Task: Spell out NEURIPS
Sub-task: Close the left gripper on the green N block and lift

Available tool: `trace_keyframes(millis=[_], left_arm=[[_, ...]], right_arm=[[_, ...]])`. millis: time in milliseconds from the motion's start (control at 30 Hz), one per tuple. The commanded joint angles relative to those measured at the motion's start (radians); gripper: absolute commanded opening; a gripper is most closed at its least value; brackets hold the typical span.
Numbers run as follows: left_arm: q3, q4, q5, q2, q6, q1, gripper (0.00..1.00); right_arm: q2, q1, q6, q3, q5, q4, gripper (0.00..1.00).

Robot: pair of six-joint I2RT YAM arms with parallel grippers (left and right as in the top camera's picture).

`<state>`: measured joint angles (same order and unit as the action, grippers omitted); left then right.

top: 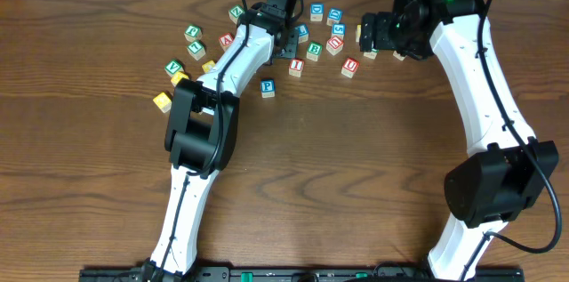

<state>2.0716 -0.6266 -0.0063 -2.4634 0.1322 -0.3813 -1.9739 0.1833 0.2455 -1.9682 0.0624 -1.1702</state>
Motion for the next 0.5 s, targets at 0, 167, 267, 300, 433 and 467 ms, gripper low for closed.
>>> trace_keyframes(millis=[0, 167, 267, 300, 433, 467], left_arm=[[-0.002, 0.001, -0.014, -0.006, -0.001, 0.004, 0.35], [-0.002, 0.000, -0.014, -0.006, -0.001, 0.004, 0.32], [-0.002, -0.002, -0.014, -0.003, -0.001, 0.004, 0.30], [-0.002, -0.005, -0.014, 0.000, 0.000, 0.004, 0.29], [-0.001, -0.021, -0.013, 0.027, 0.001, 0.004, 0.29], [-0.001, -0.023, -0.014, 0.039, 0.003, 0.004, 0.29]], right_arm=[[-0.008, -0.006, 0.008, -0.011, -0.012, 0.000, 0.96], [-0.008, -0.006, 0.008, -0.011, -0.012, -0.001, 0.96], [-0.008, -0.006, 0.008, -0.011, -0.012, -0.001, 0.96], [-0.008, -0.006, 0.008, -0.011, -0.012, -0.001, 0.96], [-0.008, -0.006, 0.008, -0.011, -0.012, 0.000, 0.96], [-0.008, -0.006, 0.008, -0.011, -0.012, 0.000, 0.96]])
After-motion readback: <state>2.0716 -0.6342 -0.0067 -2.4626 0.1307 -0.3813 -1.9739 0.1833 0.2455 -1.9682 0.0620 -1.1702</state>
